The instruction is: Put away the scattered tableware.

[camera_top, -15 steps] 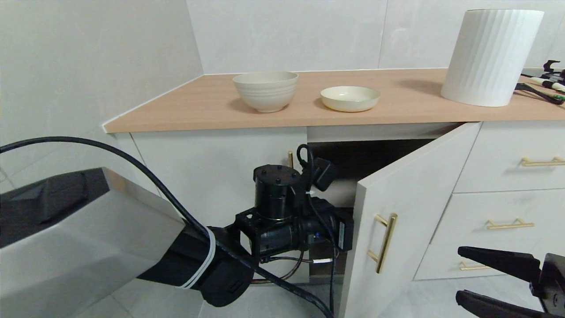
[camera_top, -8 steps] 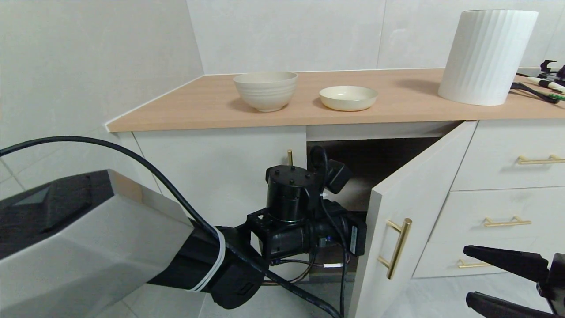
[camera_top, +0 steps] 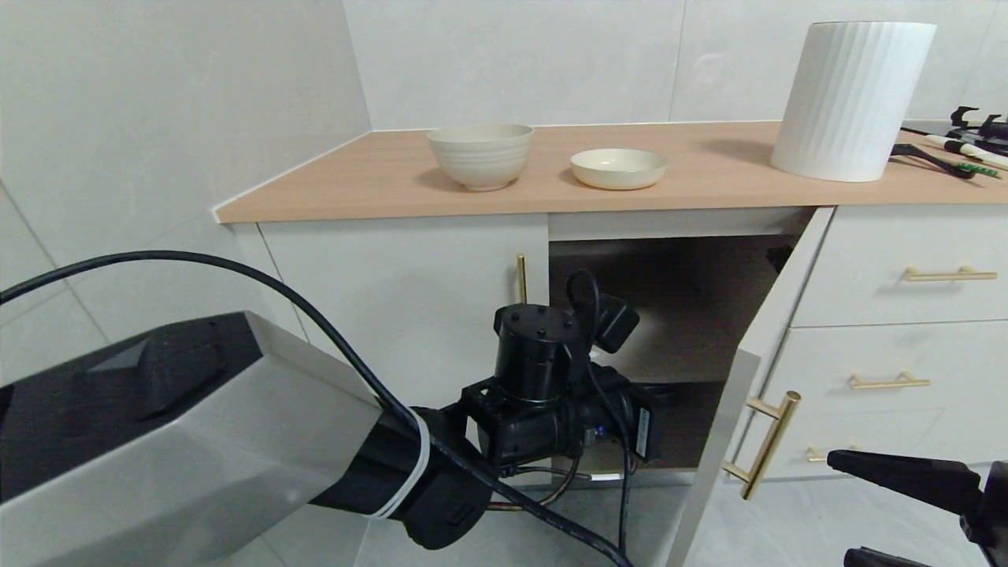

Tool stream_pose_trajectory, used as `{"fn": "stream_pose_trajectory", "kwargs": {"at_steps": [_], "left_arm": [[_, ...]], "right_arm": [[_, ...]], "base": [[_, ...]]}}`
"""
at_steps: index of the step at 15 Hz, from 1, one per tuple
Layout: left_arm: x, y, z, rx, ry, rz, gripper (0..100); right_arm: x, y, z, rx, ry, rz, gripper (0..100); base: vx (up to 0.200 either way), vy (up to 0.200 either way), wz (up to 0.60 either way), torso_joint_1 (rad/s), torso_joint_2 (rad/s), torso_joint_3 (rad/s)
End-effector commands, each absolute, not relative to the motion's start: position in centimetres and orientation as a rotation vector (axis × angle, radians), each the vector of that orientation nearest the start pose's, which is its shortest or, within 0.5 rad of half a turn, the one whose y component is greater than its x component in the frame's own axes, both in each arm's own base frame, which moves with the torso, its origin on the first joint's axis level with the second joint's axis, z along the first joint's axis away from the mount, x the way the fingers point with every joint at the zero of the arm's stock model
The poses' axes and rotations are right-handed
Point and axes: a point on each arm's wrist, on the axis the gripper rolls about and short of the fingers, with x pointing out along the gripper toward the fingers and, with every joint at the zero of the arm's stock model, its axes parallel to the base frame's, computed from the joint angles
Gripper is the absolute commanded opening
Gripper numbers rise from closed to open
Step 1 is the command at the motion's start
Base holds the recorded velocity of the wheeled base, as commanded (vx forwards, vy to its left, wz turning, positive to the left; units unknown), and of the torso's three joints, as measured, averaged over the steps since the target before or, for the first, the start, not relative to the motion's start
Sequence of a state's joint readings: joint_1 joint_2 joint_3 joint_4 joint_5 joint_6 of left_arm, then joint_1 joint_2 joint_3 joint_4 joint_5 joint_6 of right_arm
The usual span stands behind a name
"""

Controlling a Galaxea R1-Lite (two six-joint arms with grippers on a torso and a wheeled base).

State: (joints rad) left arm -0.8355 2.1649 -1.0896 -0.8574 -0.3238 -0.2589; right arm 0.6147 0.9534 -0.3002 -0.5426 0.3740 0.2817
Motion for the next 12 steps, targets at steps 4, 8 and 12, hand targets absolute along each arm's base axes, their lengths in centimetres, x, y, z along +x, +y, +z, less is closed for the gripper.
{"fn": "stream_pose_trajectory", "kwargs": {"at_steps": [4,8,12], "left_arm": [[27.3,-32.6,10.9,-0.170,0.350,-1.109,0],[16.9,-38.0,14.5,-0.164,0.308,-1.373,0],[20.5,-32.1,14.7,-0.246,0.370,-1.205,0]], "right_arm": [[7.9,6.7,19.1,0.249,0.226,1.030,100],[5.3,5.5,19.2,0.243,0.209,1.313,100],[4.9,5.4,19.2,0.240,0.210,1.358,100]], "base": [[0.000,0.000,0.00,0.000,0.00,0.000],[0.000,0.000,0.00,0.000,0.00,0.000],[0.000,0.000,0.00,0.000,0.00,0.000]]}}
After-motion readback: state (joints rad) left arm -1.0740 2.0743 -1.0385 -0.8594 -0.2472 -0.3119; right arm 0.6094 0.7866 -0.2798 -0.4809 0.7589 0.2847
